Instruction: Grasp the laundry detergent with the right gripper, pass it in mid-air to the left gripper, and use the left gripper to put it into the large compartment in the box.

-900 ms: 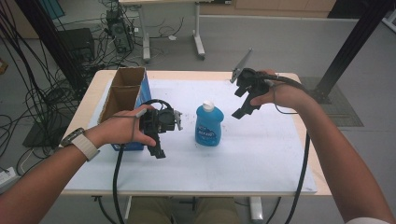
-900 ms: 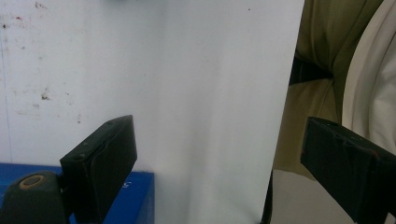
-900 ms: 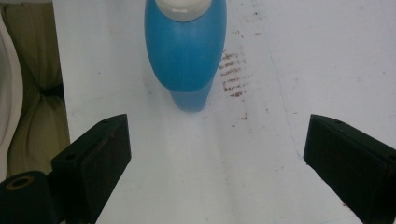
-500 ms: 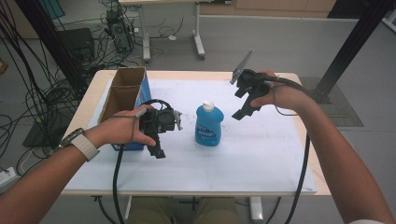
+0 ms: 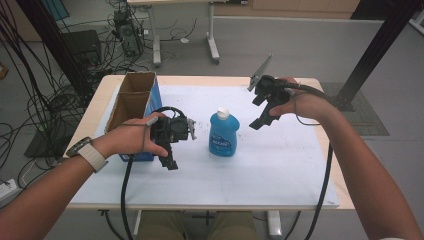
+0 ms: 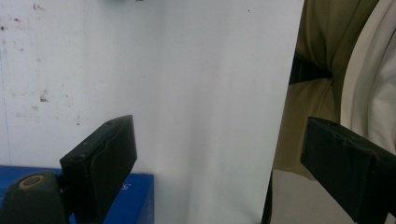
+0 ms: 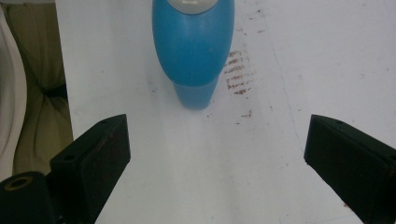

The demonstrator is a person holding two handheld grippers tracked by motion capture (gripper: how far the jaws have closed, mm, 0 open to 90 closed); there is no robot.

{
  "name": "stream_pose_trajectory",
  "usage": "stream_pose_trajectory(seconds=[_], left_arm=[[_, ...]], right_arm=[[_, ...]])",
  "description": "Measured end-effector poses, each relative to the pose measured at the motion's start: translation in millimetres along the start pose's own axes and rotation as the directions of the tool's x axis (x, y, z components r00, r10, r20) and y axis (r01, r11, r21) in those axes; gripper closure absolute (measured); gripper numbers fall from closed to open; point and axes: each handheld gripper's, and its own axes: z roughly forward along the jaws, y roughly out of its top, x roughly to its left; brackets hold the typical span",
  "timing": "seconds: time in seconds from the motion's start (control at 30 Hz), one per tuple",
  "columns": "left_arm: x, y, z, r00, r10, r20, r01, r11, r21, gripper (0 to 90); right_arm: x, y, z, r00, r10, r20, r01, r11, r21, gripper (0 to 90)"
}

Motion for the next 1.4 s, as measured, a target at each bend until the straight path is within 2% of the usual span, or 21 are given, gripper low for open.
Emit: stream_pose_trajectory(seconds=[0.9,1.4], left_arm=[[-0.5,-0.9,-1.6,1.0,-0.003,-0.008,0.003,1.0,0.001,11.1],[-0.5,-0.6,-1.3,0.9999,-0.003,-0.01,0.003,1.0,-0.003,11.1]], right_arm=[[3.1,-11.5,11.3,0.9997,0.02,-0.01,-0.021,0.999,-0.039,6.0],[8.5,-23.1,21.5,0.9984,0.055,-0.017,-0.056,0.996,-0.077,6.1]])
